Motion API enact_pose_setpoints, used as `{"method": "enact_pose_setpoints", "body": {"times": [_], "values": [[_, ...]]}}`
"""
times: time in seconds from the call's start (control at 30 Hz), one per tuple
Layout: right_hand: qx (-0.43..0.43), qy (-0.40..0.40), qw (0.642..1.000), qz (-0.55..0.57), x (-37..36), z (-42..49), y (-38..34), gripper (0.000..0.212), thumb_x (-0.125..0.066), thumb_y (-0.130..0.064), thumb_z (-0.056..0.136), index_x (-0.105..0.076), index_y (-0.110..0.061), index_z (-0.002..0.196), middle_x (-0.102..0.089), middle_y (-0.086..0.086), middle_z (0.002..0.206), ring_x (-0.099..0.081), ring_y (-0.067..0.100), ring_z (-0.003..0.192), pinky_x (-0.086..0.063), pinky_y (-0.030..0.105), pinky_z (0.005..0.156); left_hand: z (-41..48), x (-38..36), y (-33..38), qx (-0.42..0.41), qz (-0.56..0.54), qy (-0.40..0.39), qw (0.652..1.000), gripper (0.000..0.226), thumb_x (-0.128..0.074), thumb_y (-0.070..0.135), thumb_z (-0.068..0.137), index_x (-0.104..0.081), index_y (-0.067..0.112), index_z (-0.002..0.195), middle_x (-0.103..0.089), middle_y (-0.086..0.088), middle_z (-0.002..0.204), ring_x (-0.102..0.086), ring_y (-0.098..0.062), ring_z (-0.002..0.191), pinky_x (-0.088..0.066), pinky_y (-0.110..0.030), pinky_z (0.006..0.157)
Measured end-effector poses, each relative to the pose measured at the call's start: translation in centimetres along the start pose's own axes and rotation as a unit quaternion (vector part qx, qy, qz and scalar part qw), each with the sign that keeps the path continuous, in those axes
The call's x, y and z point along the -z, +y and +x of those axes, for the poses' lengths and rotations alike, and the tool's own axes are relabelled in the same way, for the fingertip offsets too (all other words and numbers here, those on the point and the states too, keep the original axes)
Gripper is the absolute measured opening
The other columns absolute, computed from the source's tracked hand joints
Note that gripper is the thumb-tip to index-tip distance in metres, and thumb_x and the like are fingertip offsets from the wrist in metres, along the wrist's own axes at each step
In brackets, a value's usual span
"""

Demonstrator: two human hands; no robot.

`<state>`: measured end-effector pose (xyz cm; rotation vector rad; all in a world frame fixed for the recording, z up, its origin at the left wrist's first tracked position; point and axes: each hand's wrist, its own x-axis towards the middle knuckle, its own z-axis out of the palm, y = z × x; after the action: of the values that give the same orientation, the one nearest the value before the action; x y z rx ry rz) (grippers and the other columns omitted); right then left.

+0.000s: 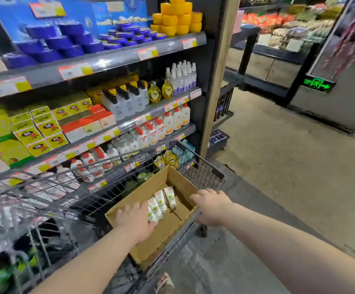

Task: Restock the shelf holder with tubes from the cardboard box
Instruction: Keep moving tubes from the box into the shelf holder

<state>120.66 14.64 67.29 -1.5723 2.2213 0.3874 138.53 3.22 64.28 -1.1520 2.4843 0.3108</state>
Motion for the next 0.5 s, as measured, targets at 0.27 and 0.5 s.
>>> {"method": "enact_pose_setpoints", "body": {"times": [0.27, 0.5], "values": [[0.038, -0.056, 0.997, -0.038, 1.9, 11.2, 0.9, 0.059, -0.057, -0.041, 0.087, -0.037, -0.019, 0.137, -0.038, 0.007, 0.143, -0.033, 0.03, 0.135, -0.029, 0.047, 0.109, 8.7, -0.2, -2.0, 0.029, -0.04, -0.052, 0.997, 0.072, -0.044, 0.055, 0.089, -0.02, 0.018, 0.146, -0.031, -0.009, 0.15, -0.029, -0.032, 0.138, -0.022, -0.047, 0.113], [0.05, -0.133, 0.989, -0.034, -0.5, 19.4, 1.5, 0.059, -0.057, -0.038, 0.087, -0.035, -0.021, 0.14, -0.039, 0.006, 0.143, -0.036, 0.029, 0.134, -0.03, 0.047, 0.11, 14.0, -2.4, -3.2, 0.081, -0.079, -0.116, 0.987, 0.066, -0.045, 0.056, 0.087, -0.033, 0.019, 0.14, -0.045, -0.005, 0.138, -0.045, -0.028, 0.124, -0.042, -0.042, 0.096]]}}
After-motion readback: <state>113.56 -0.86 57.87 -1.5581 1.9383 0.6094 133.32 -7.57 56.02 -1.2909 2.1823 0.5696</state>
